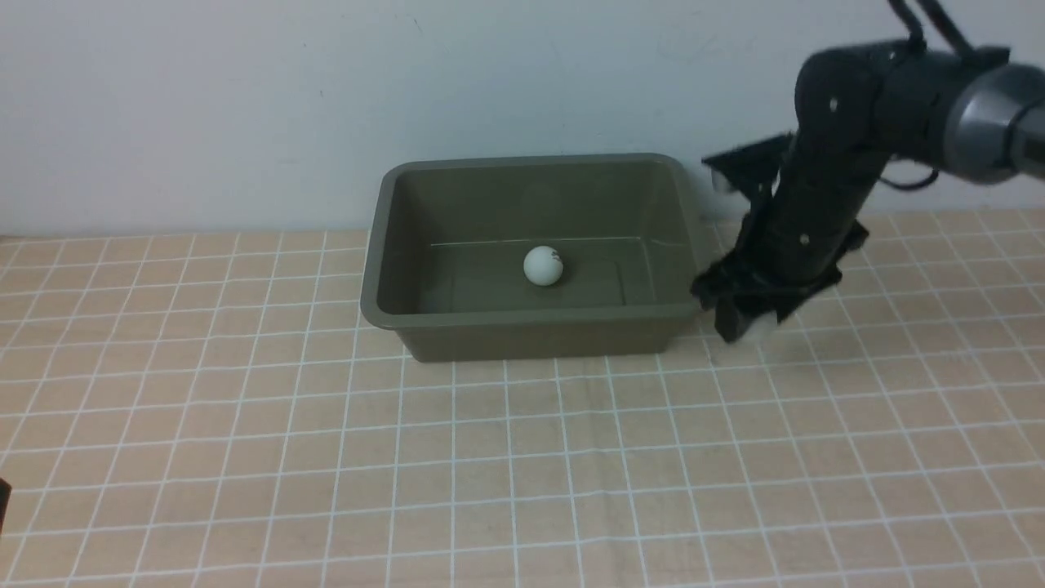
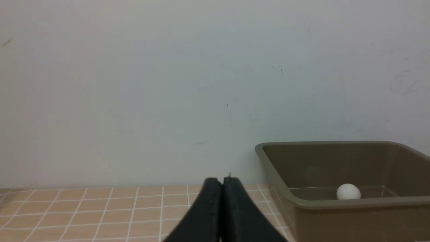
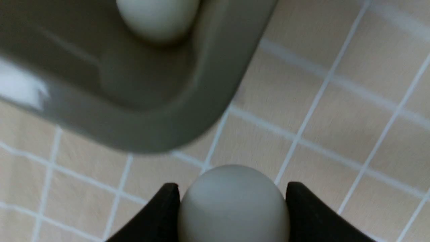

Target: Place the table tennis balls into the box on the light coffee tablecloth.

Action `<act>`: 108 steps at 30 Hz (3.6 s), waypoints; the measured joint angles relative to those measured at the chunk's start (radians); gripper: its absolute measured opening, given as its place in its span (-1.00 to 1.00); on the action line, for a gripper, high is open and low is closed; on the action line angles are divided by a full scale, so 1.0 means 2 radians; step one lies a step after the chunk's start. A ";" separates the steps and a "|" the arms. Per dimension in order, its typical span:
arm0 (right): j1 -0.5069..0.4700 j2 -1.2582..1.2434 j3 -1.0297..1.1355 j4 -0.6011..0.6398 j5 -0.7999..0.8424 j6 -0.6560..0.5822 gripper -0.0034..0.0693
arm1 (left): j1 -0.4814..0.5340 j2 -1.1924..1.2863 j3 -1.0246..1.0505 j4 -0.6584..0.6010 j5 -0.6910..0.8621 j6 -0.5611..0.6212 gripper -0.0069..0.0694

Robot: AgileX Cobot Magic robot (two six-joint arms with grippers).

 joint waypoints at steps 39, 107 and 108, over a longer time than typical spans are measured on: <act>0.004 0.036 -0.226 0.058 0.014 -0.030 0.60 | 0.000 0.000 0.000 0.000 0.000 0.000 -0.99; -0.136 -0.861 0.699 -0.086 -0.376 0.088 -0.95 | 0.000 0.000 0.000 0.000 0.000 0.000 -0.99; -0.145 -0.873 0.699 -0.086 -0.370 0.088 -0.95 | 0.000 0.000 0.000 0.000 0.000 0.000 -0.99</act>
